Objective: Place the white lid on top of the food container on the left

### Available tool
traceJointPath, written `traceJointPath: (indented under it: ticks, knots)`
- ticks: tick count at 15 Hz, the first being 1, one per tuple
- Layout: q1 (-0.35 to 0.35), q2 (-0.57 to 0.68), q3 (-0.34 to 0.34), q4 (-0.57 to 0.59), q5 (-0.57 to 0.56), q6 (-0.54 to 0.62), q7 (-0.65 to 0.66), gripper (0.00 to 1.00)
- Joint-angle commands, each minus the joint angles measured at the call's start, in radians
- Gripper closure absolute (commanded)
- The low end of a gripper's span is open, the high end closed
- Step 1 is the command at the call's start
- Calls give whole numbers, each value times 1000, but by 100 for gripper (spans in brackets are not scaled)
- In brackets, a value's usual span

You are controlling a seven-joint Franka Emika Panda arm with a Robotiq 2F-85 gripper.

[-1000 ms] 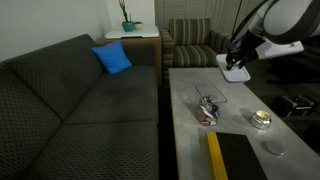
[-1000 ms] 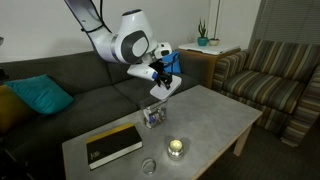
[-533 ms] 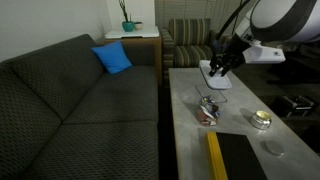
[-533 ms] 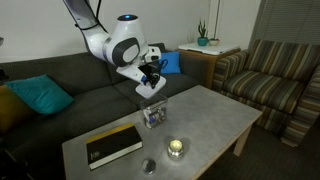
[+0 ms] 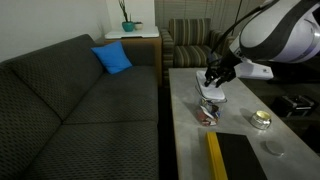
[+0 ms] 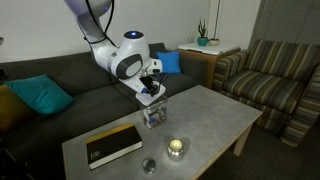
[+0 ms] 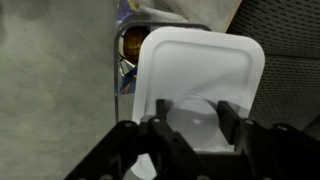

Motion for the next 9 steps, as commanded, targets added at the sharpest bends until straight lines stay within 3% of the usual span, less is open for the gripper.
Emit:
traceJointPath:
  ticks: [1,4,9]
  knots:
    - [-5,44,5,66,8,0,-13,71]
    - [2,51,-5,87,9,-9,-8,71]
    - [75,14,-104,100,26,-102,47,71]
